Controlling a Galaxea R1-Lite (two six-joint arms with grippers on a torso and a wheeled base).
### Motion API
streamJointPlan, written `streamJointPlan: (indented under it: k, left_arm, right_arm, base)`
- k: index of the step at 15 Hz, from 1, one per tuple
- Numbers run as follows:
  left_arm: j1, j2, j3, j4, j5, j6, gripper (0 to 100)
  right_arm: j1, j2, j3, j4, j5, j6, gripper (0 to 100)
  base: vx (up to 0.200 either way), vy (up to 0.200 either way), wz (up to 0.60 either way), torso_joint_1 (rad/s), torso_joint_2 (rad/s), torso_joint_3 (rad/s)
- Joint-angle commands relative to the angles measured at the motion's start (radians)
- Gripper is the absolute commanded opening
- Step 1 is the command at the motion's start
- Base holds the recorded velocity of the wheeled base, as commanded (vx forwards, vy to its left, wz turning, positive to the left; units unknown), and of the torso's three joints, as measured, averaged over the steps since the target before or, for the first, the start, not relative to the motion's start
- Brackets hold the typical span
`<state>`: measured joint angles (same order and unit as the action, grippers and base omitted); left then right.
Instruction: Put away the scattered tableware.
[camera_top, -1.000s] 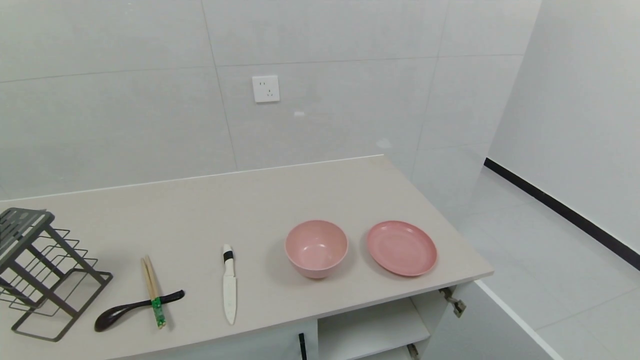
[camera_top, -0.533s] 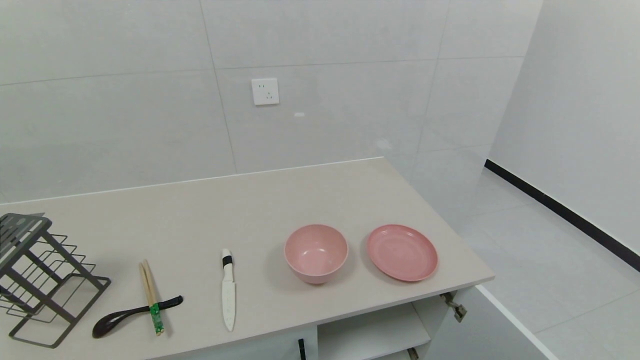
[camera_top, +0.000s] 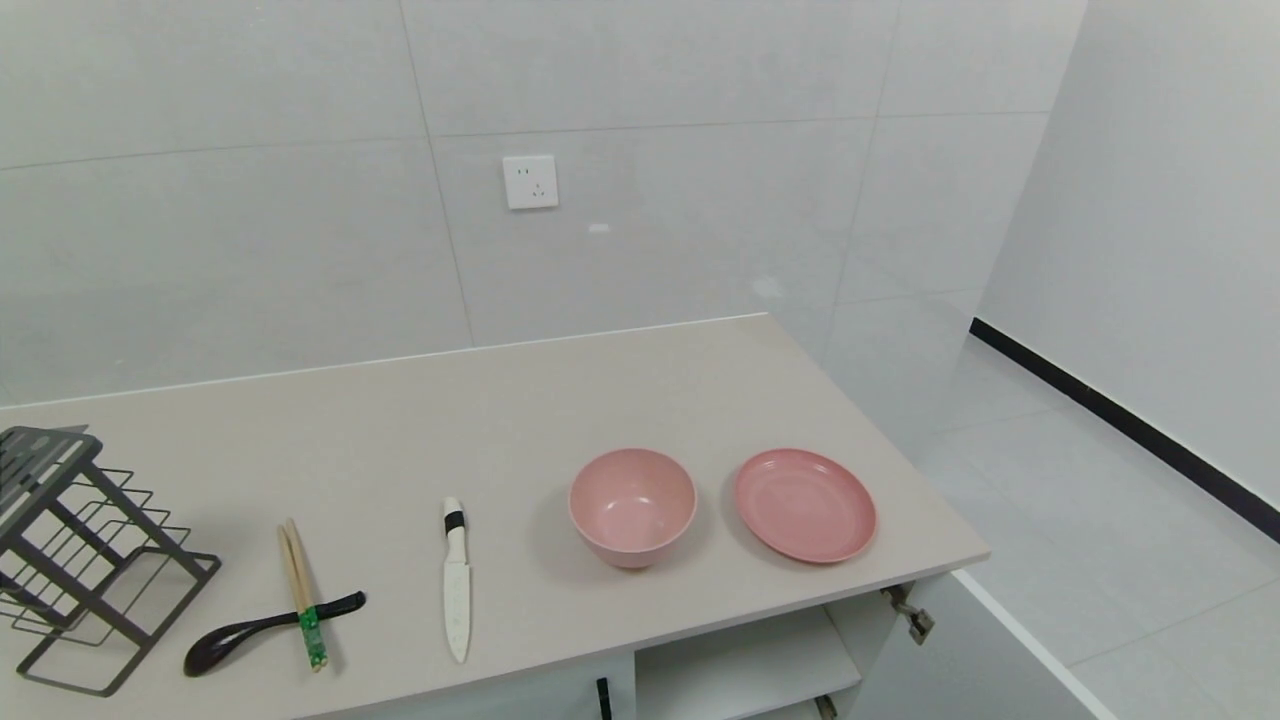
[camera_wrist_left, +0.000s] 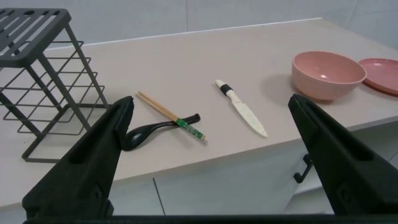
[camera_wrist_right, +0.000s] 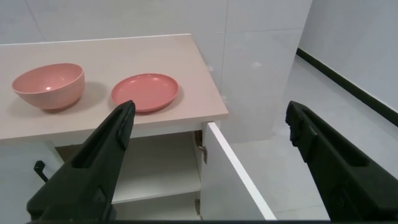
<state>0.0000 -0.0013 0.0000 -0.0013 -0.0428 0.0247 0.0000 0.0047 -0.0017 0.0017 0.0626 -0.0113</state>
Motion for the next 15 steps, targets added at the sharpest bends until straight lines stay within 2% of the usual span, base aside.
streamJointPlan:
  k: [1,8,15]
  left_arm:
    - [0.000,0.001,0.000,0.000,0.000,-0.002,100]
    - [0.000,0.001,0.000,0.000,-0.002,-0.003,100]
    - [0.000,0.001,0.000,-0.003,-0.005,-0.002,100]
  right_arm:
    - [0.000,0.001,0.000,0.000,0.000,-0.001,100]
    - [0.000,0.001,0.000,0.001,0.000,-0.001,100]
    - [0.000,0.001,-0.001,-0.002,0.000,-0.024,100]
  base:
    - [0.000,0.000,0.00,0.076,0.00,0.080]
    - [0.000,0.000,0.00,0.226,-0.01,0.195]
    - [0.000,0.000,0.00,0.010,0.00,0.009]
